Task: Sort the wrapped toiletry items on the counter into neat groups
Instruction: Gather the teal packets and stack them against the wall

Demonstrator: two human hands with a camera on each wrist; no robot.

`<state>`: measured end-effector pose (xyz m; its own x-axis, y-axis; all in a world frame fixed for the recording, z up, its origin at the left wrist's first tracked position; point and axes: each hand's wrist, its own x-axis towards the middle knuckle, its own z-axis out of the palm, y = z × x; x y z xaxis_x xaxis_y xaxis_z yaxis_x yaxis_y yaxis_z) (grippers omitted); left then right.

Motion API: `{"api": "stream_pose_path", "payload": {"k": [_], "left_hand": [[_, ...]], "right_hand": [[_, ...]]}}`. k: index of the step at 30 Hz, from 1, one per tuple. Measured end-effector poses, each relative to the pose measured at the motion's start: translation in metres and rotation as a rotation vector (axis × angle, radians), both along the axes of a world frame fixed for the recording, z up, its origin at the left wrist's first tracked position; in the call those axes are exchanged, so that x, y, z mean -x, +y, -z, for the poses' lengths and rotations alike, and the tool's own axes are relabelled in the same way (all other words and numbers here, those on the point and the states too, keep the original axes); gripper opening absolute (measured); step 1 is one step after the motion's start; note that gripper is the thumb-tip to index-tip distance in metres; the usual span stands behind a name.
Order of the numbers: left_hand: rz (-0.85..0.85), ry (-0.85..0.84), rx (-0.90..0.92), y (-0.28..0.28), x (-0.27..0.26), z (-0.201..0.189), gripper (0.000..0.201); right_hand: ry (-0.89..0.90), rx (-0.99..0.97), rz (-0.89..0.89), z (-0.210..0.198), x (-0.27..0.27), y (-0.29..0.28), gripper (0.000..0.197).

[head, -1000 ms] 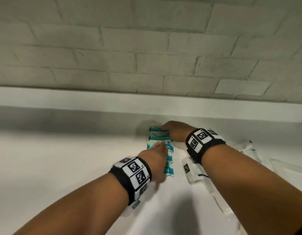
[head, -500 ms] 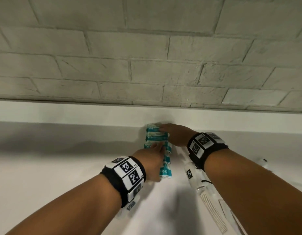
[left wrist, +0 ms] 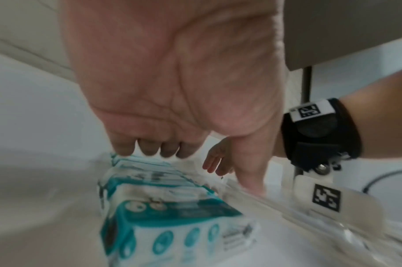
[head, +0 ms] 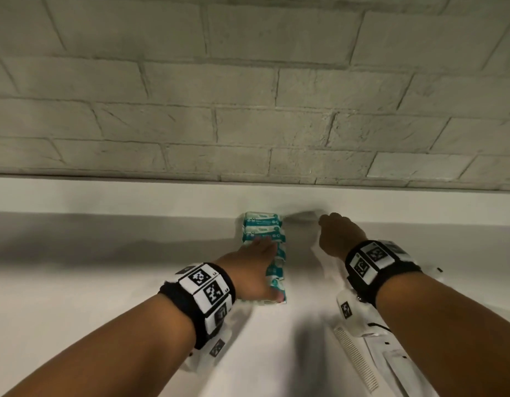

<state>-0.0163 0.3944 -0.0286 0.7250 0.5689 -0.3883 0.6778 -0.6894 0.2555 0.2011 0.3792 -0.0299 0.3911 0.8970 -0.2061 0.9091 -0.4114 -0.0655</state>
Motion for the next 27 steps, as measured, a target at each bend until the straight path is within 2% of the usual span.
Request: {"api": "stream_pose_path", "payload": {"k": [2,4,6,7,8,10,13,18,20,22,24,27], "left_hand": [[-0.203,-0.161,0.096,0.010,0.003,-0.009,0.097],[-0.398,-0.305,0.149,0.024,0.003,-0.014,0.078],[-0.578,-0.399,0.215,0.038,0.003,-0.014,0.063],[-0.681,-0.467,0.305,0.043,0.003,-0.013,0.061],[-0.797,-0.545,0.433,0.048,0.002,-0.011,0.064],[-0.923,-0.716,0.627,0.060,0.000,0.003,0.069],[-0.928,-0.839,0.815,0.072,-0.009,0.031,0.086],[-0.896,-0.843,0.842,0.080,-0.010,0.045,0.102],[-0.915,-0.845,0.838,0.075,-0.004,0.042,0.091],[-0.966,-0.834,0.785,0.060,0.003,0.019,0.069],[-0.980,-0.856,0.750,0.052,0.010,0.015,0.067],[-0.981,-0.871,0.774,0.046,0.011,0.022,0.052]], "right_hand": [[0.213,-0.045,0.015,-0.006,0.008,0.005,0.051],[0.340,-0.074,0.007,-0.013,0.022,0.010,0.055],[0.383,-0.071,-0.016,-0.016,0.035,0.014,0.055],[0.375,-0.050,-0.031,-0.017,0.043,0.016,0.054],[0.363,-0.026,-0.045,-0.018,0.049,0.017,0.051],[0.369,0.000,-0.067,-0.016,0.060,0.021,0.041],[0.373,0.023,-0.105,-0.014,0.069,0.025,0.033],[0.340,0.046,-0.123,-0.015,0.068,0.024,0.034],[0.297,0.049,-0.142,-0.015,0.063,0.021,0.034],[0.274,0.084,-0.135,-0.015,0.059,0.013,0.037],[0.260,0.113,-0.123,-0.017,0.057,0.004,0.041],[0.266,0.160,-0.146,-0.022,0.065,-0.011,0.039]]}}
